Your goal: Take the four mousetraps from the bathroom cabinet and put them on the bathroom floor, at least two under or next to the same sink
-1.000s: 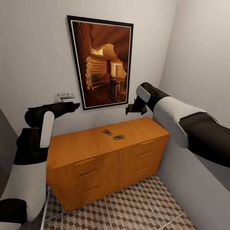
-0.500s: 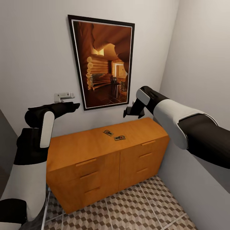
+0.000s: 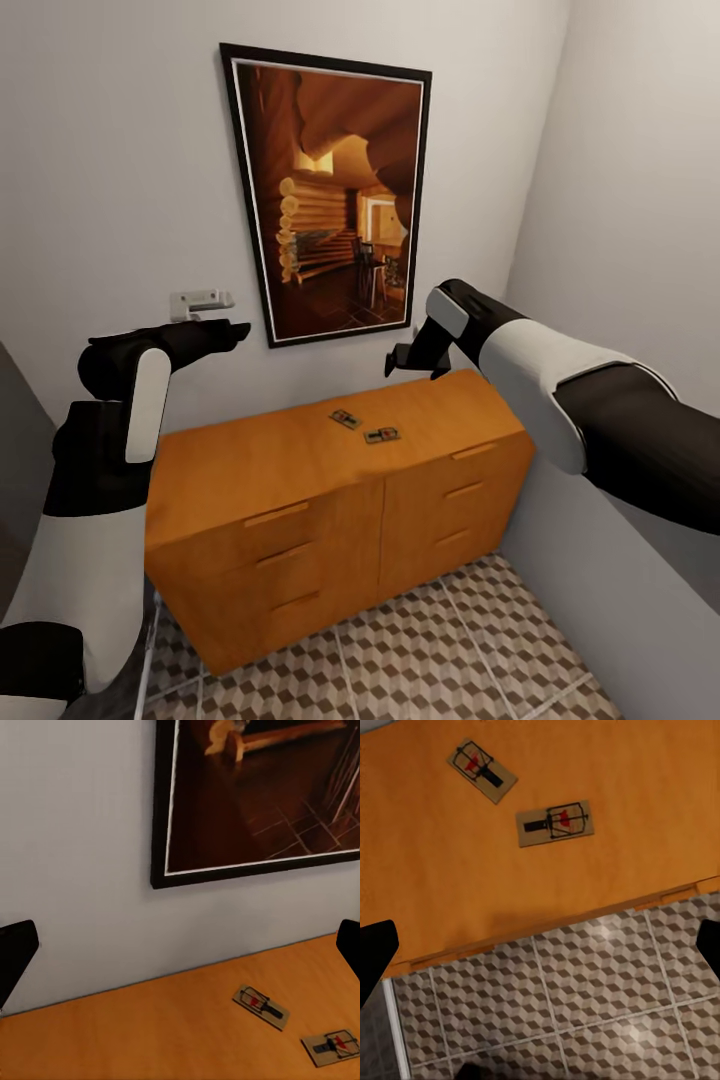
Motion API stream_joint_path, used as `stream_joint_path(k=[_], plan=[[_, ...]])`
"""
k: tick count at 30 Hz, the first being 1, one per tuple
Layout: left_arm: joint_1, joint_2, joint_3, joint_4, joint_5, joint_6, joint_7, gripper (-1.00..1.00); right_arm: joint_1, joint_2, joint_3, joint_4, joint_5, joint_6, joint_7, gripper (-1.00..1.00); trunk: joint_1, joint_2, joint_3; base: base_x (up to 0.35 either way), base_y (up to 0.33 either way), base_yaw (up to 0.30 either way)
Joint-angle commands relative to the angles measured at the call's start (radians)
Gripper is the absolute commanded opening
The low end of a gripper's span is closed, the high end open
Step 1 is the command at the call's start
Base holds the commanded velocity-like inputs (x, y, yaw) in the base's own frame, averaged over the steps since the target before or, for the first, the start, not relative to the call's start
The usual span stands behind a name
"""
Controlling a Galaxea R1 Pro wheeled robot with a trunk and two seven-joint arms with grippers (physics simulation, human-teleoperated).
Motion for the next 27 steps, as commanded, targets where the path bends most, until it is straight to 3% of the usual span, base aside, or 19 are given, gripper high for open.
stream_joint_path(k=[1, 15, 27], plan=[[-0.001, 0.001, -0.002, -0.001, 0.01, 0.003, 0.01, 1.0, 0.001, 0.0, 0.004, 0.0, -0.011, 0.003, -0.008, 1.0, 0.001, -0.002, -0.002, 0.067, 0.09, 0.0], [-0.001, 0.001, -0.003, -0.001, 0.01, 0.003, 0.01, 1.0, 0.009, 0.0, 0.004, 0.0, -0.011, -0.004, -0.012, 1.0, 0.001, -0.002, -0.002, 0.032, 0.042, 0.0], [-0.001, 0.001, -0.001, -0.001, 0.01, 0.003, 0.011, 1.0, 0.012, 0.0, 0.004, 0.0, -0.01, -0.063, -0.037, 1.0, 0.001, -0.002, -0.002, 0.066, 0.072, 0.0]])
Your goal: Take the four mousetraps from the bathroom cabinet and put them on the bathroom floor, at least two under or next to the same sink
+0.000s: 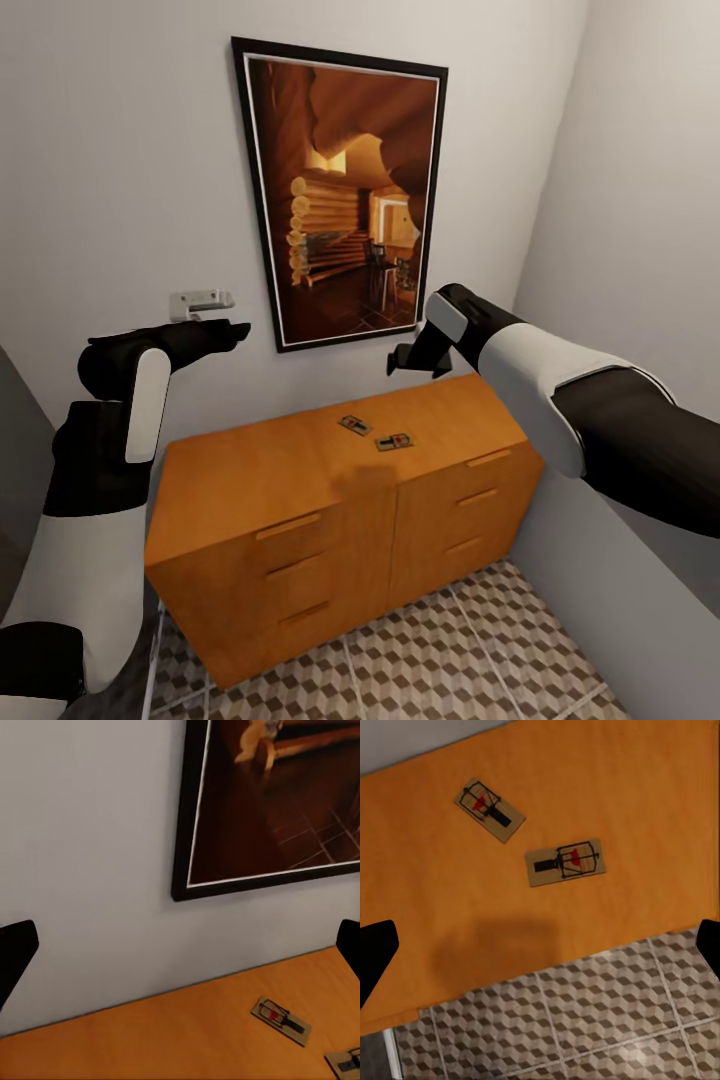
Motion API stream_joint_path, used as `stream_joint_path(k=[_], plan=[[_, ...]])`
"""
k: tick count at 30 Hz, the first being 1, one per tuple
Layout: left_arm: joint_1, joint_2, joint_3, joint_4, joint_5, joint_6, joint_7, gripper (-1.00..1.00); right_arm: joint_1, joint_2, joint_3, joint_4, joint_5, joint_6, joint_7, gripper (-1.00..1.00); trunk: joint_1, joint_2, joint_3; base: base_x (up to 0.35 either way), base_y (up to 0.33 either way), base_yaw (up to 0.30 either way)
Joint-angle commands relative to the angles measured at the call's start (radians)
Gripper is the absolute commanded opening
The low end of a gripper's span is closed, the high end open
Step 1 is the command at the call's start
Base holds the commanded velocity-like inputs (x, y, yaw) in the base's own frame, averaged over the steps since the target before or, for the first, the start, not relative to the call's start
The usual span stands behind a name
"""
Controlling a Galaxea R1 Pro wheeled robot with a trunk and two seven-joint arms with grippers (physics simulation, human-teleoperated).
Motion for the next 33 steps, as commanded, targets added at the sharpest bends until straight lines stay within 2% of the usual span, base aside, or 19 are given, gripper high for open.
stream_joint_path(k=[1, 16, 20, 23, 24, 26, 27, 30, 31, 33], plan=[[-0.001, 0.001, -0.002, -0.001, 0.01, 0.003, 0.01, 1.0, -0.001, 0.0, 0.004, -0.001, -0.011, -0.001, -0.017, 1.0, 0.001, -0.002, -0.002, 0.024, 0.026, 0.0], [-0.001, 0.0, -0.003, -0.001, 0.01, 0.003, 0.011, 1.0, 0.0, 0.0, 0.004, -0.002, -0.016, -0.014, -0.062, 1.0, 0.001, -0.002, -0.002, 0.027, 0.016, 0.0], [-0.001, 0.0, -0.003, -0.001, 0.01, 0.003, 0.011, 1.0, 0.0, 0.0, 0.002, 0.0, -0.041, -0.015, -0.073, 1.0, 0.001, -0.002, -0.002, 0.104, 0.044, 0.0], [-0.001, 0.0, -0.004, -0.001, 0.009, 0.003, 0.011, 1.0, 0.0, 0.0, 0.001, 0.011, -0.102, -0.015, -0.115, 1.0, 0.001, -0.002, -0.002, 0.063, 0.025, 0.0], [-0.001, 0.0, -0.004, -0.001, 0.009, 0.003, 0.011, 1.0, 0.0, 0.0, 0.001, 0.011, -0.102, -0.015, -0.115, 1.0, 0.001, -0.002, -0.002, 0.049, 0.02, 0.0], [-0.001, 0.0, -0.004, -0.001, 0.009, 0.003, 0.011, 1.0, 0.0, 0.0, 0.001, 0.02, -0.166, -0.015, -0.156, 1.0, 0.001, -0.002, -0.002, 0.035, 0.014, 0.0], [-0.001, 0.0, -0.004, -0.001, 0.009, 0.003, 0.011, 1.0, 0.0, 0.0, 0.001, 0.02, -0.166, -0.015, -0.156, 1.0, 0.001, -0.002, -0.002, 0.032, 0.013, 0.0], [-0.001, 0.0, -0.004, -0.001, 0.009, 0.003, 0.011, 1.0, 0.0, 0.0, 0.001, 0.024, -0.275, -0.014, -0.202, 1.0, 0.001, -0.002, -0.002, 0.021, 0.008, 0.0], [-0.001, 0.0, -0.004, -0.001, 0.009, 0.003, 0.011, 1.0, 0.0, 0.0, 0.001, 0.024, -0.275, -0.014, -0.202, 1.0, 0.001, -0.002, -0.002, 0.016, 0.007, 0.0], [-0.001, 0.0, -0.004, -0.001, 0.009, 0.003, 0.012, 1.0, 0.0, 0.0, 0.0, 0.025, -0.34, -0.015, -0.221, 1.0, 0.001, -0.002, -0.002, 0.012, 0.005, 0.0]])
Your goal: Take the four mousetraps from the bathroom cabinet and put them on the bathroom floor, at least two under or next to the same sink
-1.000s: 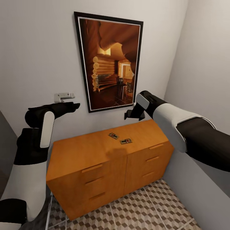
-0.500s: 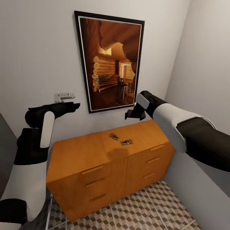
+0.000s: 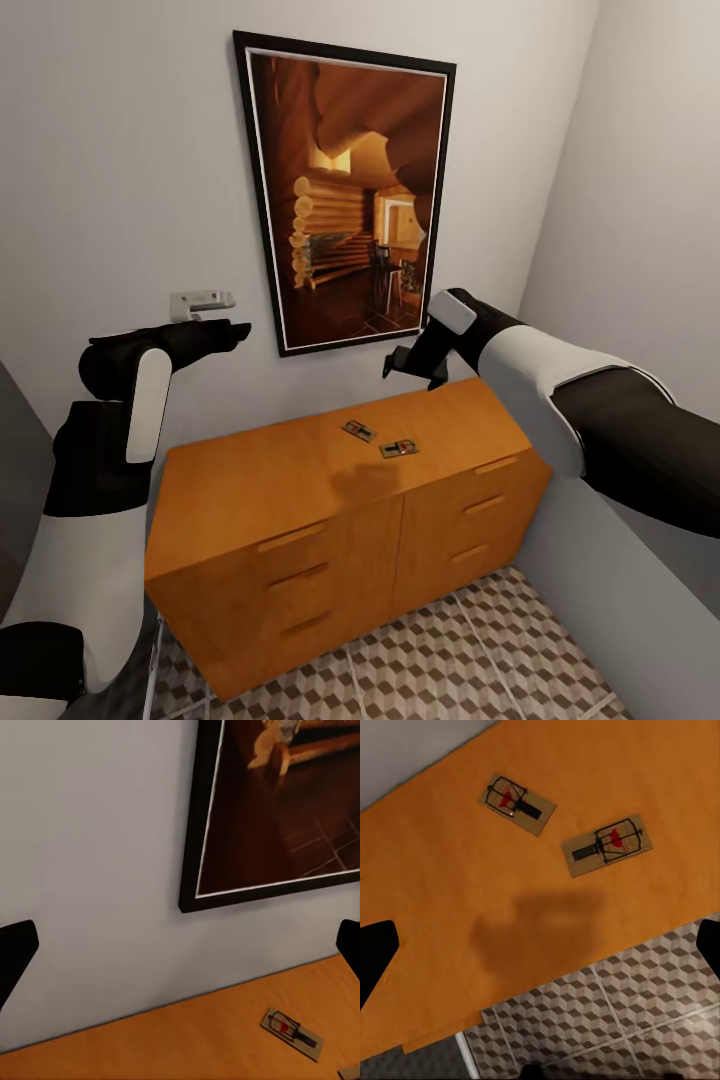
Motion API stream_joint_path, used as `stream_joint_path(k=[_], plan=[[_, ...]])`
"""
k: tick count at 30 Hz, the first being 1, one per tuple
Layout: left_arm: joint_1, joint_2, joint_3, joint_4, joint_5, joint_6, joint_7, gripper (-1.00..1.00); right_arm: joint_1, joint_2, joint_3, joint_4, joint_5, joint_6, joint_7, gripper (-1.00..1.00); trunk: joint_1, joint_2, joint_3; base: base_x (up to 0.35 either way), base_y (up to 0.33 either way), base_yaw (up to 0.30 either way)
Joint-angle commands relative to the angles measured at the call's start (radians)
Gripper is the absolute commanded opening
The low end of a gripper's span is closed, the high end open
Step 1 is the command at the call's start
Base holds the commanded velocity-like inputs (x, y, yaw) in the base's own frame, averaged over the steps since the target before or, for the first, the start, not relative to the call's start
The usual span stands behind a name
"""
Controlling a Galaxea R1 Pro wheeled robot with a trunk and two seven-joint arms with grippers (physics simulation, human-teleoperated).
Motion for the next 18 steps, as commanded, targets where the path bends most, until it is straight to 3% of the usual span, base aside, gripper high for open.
stream_joint_path(k=[1, 5, 10, 18], plan=[[-0.001, 0.001, -0.002, -0.001, 0.01, 0.003, 0.01, 1.0, -0.001, 0.0, 0.006, -0.001, -0.011, 0.003, -0.009, 1.0, 0.001, -0.002, -0.002, 0.01, 0.004, 0.0], [-0.001, 0.001, -0.002, -0.001, 0.01, 0.003, 0.01, 1.0, 0.0, 0.0, 0.006, -0.005, -0.099, -0.005, -0.026, 1.0, 0.001, -0.002, -0.002, 0.006, 0.002, 0.0], [-0.001, 0.002, -0.002, -0.001, 0.01, 0.003, 0.011, 1.0, 0.003, 0.0, 0.006, -0.003, -0.131, -0.047, -0.035, 1.0, 0.001, -0.002, -0.002, 0.003, 0.001, 0.0], [-0.001, 0.002, -0.001, -0.001, 0.01, 0.003, 0.011, 1.0, 0.032, 0.0, 0.006, 0.005, -0.156, -0.185, -0.047, 1.0, 0.001, -0.002, -0.003, 0.001, 0.008, 0.0]])
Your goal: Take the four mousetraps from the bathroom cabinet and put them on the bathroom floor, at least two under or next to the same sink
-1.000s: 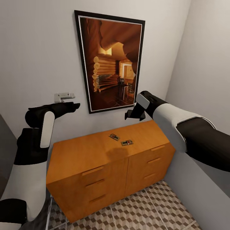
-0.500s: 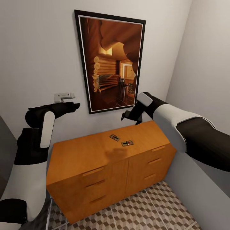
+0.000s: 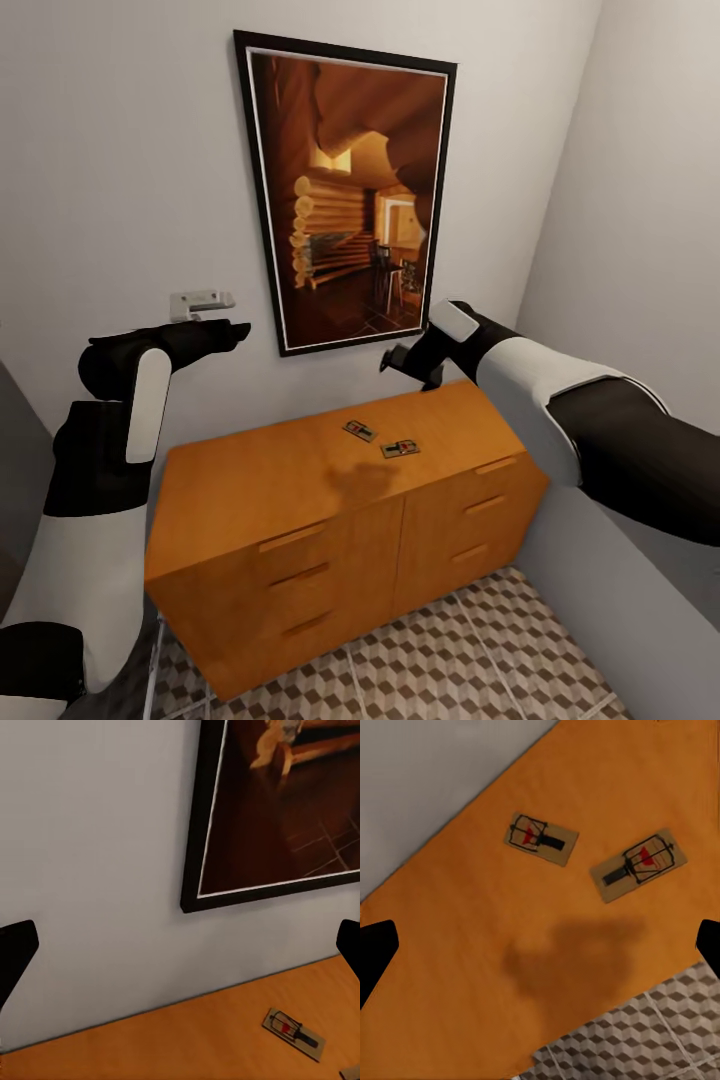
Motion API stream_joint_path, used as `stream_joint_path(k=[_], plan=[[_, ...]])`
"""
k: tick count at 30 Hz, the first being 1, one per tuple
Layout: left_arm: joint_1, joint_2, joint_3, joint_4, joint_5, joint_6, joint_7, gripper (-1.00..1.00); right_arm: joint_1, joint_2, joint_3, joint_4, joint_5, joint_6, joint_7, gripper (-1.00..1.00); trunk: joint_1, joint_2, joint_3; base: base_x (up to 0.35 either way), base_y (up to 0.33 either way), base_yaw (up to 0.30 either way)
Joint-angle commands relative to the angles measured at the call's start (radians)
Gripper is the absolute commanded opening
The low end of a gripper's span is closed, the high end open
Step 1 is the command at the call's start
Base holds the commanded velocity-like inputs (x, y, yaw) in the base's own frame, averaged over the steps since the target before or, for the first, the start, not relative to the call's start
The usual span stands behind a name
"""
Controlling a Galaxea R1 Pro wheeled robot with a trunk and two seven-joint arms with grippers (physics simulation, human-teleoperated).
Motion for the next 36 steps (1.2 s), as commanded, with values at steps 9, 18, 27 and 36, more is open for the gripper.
stream_joint_path(k=[9, 18, 27, 36], plan=[[-0.001, 0.0, -0.002, -0.001, 0.01, 0.003, 0.011, 1.0, 0.016, 0.0, 0.005, -0.002, -0.072, -0.049, -0.059, 1.0, 0.001, -0.002, -0.002, 0.0, 0.128, 0.0], [-0.001, 0.0, -0.003, -0.001, 0.01, 0.003, 0.011, 1.0, 0.018, 0.0, 0.004, -0.027, -0.237, -0.066, -0.285, 1.0, 0.001, -0.002, -0.002, 0.0, 0.057, 0.0], [-0.001, 0.0, -0.003, -0.001, 0.01, 0.003, 0.011, 1.0, 0.019, 0.0, 0.005, -0.084, -0.395, -0.086, -0.478, 1.0, 0.001, -0.002, -0.002, 0.0, 0.013, 0.0], [-0.001, -0.001, -0.003, -0.001, 0.01, 0.003, 0.011, 1.0, 0.019, 0.0, 0.005, -0.125, -0.453, -0.157, -0.624, 1.0, 0.001, -0.002, -0.002, 0.0, 0.003, 0.0]])
